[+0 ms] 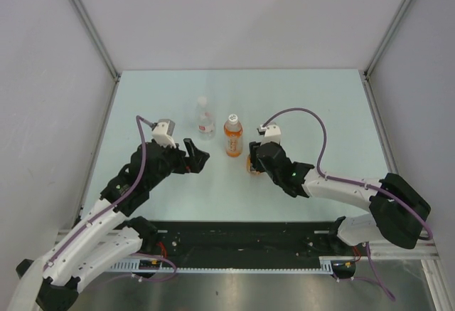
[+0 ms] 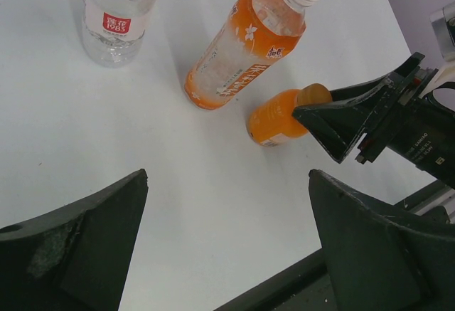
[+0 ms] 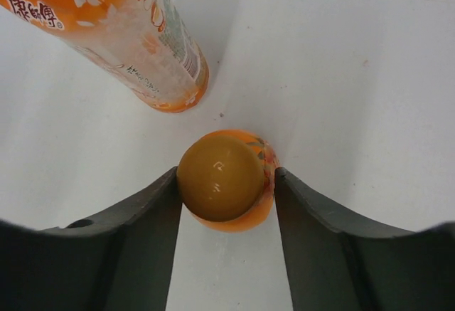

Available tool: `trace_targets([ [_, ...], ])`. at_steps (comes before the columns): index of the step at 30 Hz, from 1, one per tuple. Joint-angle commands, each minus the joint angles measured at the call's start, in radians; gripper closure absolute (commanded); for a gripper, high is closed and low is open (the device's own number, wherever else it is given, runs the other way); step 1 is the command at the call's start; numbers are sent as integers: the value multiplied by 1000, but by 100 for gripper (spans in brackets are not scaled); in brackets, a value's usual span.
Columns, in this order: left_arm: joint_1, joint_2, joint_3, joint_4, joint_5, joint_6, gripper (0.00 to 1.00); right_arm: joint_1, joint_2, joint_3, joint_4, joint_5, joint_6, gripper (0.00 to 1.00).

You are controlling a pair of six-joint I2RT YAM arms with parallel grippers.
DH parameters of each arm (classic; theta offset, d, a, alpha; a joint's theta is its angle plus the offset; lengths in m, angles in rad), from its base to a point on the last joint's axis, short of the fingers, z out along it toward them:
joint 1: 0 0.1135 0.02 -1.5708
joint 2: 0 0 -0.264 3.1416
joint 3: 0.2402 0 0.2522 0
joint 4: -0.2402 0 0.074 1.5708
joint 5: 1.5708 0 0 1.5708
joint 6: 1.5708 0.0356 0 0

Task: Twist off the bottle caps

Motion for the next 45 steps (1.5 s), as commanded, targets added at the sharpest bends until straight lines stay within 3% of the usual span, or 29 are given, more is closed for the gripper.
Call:
trace_targets([
  [1,-2,0,-8,19,7,-9,0,-3,-6,-8,39,-10,11,50],
  [10,-2,-17,-2,12,15,-7,0,12,-165,-13,-47,8,11,74],
  [12,-2,-28,1,28,76,16,1,18,-245,-11,-107,18,33,76],
  [14,-3,-49,-2,103,262,40,3,14,-389,-11,-176,-14,78,79],
  [16,-14,-59,-6,210,358,37,9,11,-537,-11,-205,-66,94,83],
  [17,-24,-54,-3,236,388,27,8,9,-579,-8,-210,-89,102,84],
  [18,-40,-47,4,270,409,25,0,6,-613,-4,-216,-111,105,87],
  [19,-79,-39,36,276,411,27,0,0,-647,18,-239,-145,117,98],
  [20,-103,-5,60,276,409,46,0,-15,-682,34,-257,-165,135,100],
  [25,-320,110,259,218,240,160,0,-90,-722,119,-291,-437,189,100],
  [30,-333,136,292,334,265,270,0,-204,-747,139,-202,-686,275,100],
  [33,-330,130,278,431,348,316,0,-280,-741,143,-164,-879,324,100],
  [36,-324,183,343,398,444,332,0,-325,-744,144,-123,-987,381,100],
  [42,-301,305,377,412,671,281,0,-362,-726,147,-49,-1108,398,100],
  [45,-301,337,382,417,714,266,0,-362,-724,147,-38,-1111,387,100],
])
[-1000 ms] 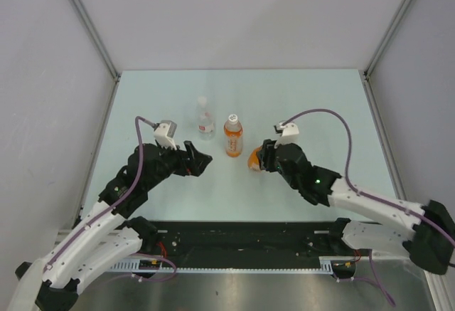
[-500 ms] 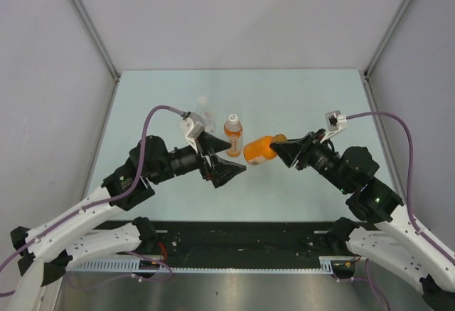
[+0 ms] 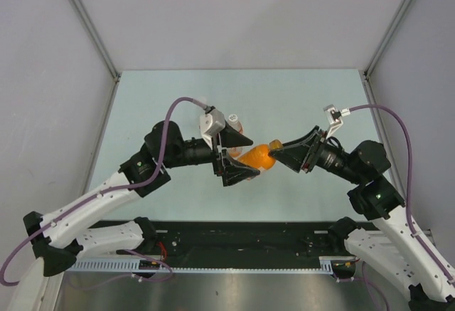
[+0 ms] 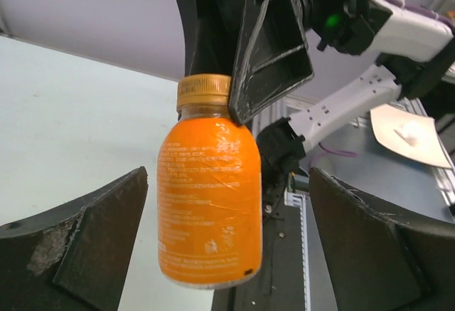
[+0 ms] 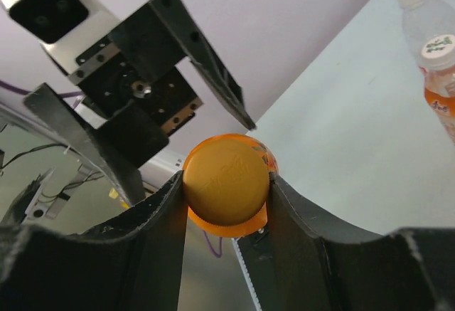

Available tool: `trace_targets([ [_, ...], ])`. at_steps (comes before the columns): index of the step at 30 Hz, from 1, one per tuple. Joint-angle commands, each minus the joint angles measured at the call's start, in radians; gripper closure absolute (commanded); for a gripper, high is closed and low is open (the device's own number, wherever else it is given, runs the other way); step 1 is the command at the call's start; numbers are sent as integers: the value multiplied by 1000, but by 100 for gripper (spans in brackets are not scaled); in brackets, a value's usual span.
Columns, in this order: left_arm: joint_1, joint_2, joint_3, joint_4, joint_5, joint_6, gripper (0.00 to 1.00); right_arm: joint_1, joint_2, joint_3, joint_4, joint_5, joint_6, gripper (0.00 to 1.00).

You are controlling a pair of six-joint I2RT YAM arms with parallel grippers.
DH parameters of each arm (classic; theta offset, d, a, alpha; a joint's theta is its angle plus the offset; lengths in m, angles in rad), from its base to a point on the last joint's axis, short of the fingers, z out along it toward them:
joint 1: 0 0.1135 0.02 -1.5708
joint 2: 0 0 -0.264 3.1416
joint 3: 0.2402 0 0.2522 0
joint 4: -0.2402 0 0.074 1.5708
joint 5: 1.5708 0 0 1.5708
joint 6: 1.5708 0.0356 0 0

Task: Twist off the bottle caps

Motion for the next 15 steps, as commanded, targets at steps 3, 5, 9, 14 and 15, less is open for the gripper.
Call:
trace_targets([
  [3,8,53,21,49,173,-26,0,-3,-1,53,91,-90,-2,100],
  [5,8,61,18,52,184,-33,0,-3,3,59,84,-87,-19,100],
  [9,8,70,-5,86,205,-67,0,-2,4,62,87,-66,-40,100],
  [14,8,82,-30,127,218,-96,0,10,13,62,96,-43,-59,100],
  [15,8,87,-31,132,219,-102,1,21,16,60,99,-37,-66,100],
])
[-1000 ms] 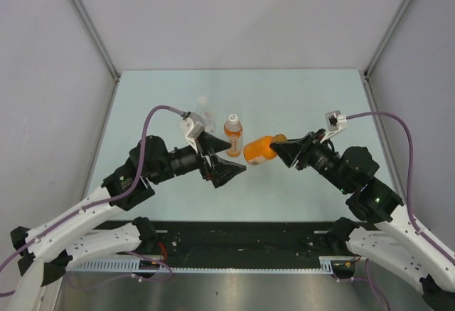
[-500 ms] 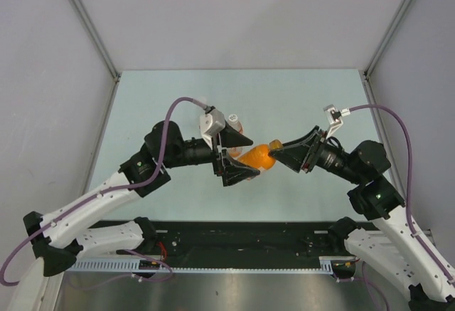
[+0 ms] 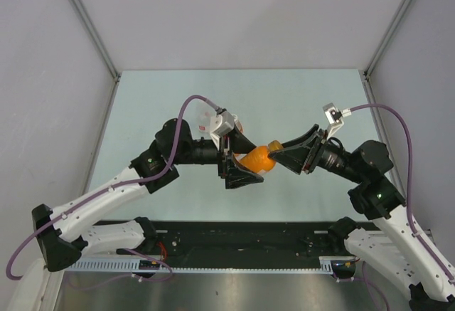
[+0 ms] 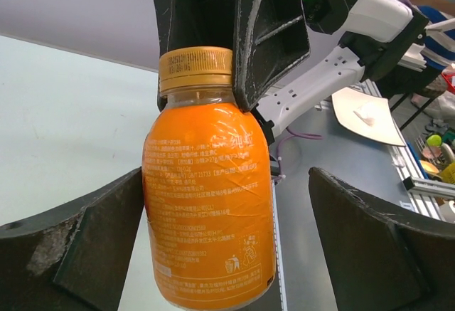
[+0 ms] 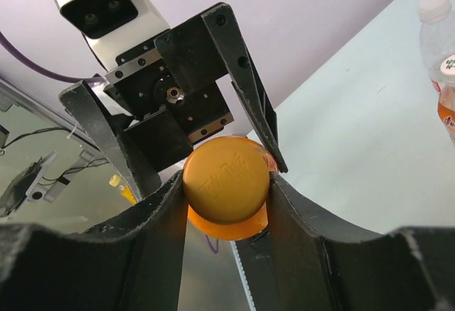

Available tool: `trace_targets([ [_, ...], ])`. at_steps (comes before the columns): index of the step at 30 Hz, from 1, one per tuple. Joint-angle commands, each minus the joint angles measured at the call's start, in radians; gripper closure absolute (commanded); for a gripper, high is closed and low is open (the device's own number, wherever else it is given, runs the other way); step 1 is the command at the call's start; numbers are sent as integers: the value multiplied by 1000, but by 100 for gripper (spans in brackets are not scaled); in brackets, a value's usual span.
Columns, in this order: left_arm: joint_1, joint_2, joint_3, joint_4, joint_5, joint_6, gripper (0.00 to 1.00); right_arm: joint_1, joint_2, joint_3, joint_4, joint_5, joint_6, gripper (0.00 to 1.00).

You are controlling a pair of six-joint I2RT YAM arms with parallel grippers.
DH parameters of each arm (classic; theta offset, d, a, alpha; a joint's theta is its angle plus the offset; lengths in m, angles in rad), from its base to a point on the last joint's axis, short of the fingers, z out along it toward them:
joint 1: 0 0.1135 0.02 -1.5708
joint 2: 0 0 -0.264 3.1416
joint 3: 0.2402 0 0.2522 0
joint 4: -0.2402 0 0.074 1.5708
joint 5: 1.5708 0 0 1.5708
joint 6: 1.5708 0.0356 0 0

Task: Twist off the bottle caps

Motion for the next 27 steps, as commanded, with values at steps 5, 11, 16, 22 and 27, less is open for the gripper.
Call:
trace_targets([
  [5,0,36,-10,63,37,-44,7,74,11,44,65,65,-68,100],
  [11,0,33,-17,41,-17,-29,1,122,20,44,79,90,-83,100],
  [16,0,23,-39,46,-9,-22,6,126,10,44,93,111,-91,100],
  [22,0,13,-66,49,-12,-21,6,126,-15,44,102,131,-95,100],
  [27,0,10,-71,61,-11,-18,12,129,-10,44,108,119,-86,100],
])
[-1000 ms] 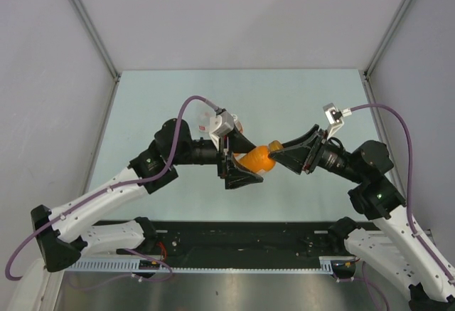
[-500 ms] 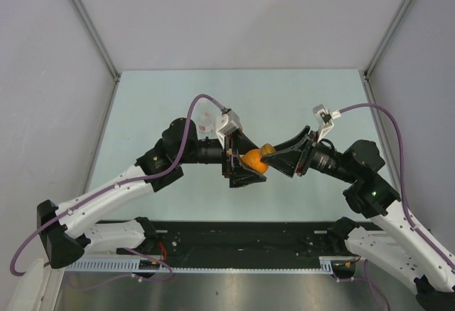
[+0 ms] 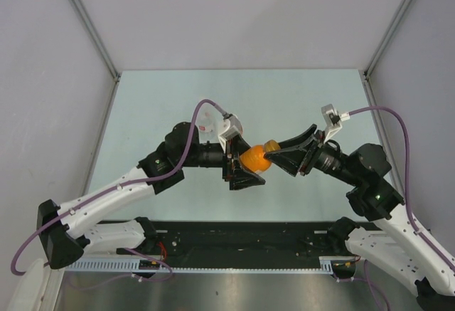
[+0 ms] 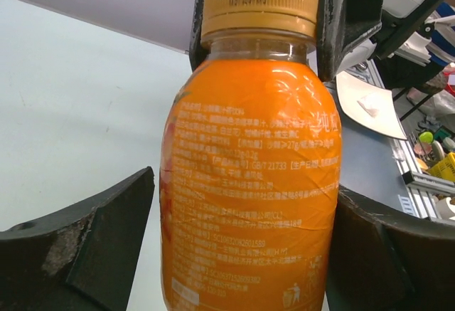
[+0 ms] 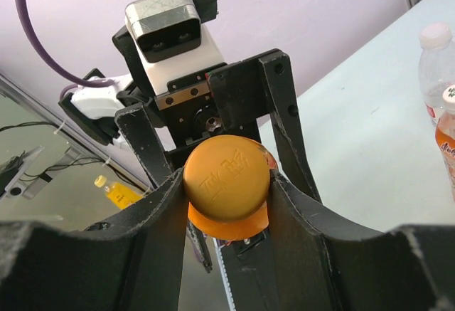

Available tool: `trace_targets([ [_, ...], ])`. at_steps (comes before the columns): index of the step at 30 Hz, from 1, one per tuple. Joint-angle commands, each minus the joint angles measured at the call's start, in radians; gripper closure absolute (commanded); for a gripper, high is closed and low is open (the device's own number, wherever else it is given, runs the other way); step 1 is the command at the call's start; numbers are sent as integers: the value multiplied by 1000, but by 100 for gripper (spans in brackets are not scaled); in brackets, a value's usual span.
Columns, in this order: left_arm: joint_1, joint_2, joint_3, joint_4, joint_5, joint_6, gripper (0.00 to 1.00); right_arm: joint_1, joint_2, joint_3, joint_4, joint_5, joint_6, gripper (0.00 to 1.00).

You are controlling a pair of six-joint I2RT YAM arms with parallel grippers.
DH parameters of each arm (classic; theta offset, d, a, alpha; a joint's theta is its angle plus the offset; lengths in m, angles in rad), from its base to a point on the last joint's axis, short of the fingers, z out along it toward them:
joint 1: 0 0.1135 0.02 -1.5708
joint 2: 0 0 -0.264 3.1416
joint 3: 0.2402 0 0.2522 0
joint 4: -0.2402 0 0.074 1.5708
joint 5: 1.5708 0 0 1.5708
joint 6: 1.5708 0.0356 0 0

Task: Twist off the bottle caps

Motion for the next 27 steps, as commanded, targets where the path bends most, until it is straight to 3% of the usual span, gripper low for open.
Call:
trace_targets([
  [1,-2,-23,-7,43,2,7,12,11,-7,42,67,2,4,100],
  [9,-2,-37,10,72,-9,-8,3,37,-7,44,42,23,-15,100],
  [27,-2,-29,25,109,-8,-29,2,97,32,44,36,65,-44,100],
])
